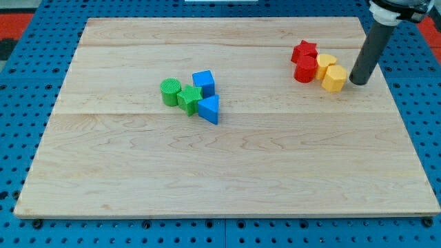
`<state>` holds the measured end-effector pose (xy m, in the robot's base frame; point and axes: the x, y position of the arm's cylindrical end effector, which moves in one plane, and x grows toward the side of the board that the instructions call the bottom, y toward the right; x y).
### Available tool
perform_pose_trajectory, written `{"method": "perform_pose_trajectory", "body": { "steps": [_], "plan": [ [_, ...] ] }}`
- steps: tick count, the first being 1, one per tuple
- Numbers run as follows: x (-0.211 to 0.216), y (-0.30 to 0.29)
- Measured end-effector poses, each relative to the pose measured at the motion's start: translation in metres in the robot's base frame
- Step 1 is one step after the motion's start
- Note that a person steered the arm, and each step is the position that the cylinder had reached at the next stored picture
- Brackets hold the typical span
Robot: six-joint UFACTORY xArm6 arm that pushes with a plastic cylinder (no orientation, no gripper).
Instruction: Push the yellow heart between the red blocks
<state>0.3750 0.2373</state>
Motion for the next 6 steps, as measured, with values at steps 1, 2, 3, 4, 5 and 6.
{"method": "perform_pose_trajectory", "body": {
  "steps": [1,2,3,4,5,6],
  "plan": [
    [-0.001,-0.005],
    [-0.005,-0.006],
    [-0.029,-0.008],
    [-0.029,-0.016],
    [-0.032,-0.033],
    [-0.048,-0.050]
  ]
}}
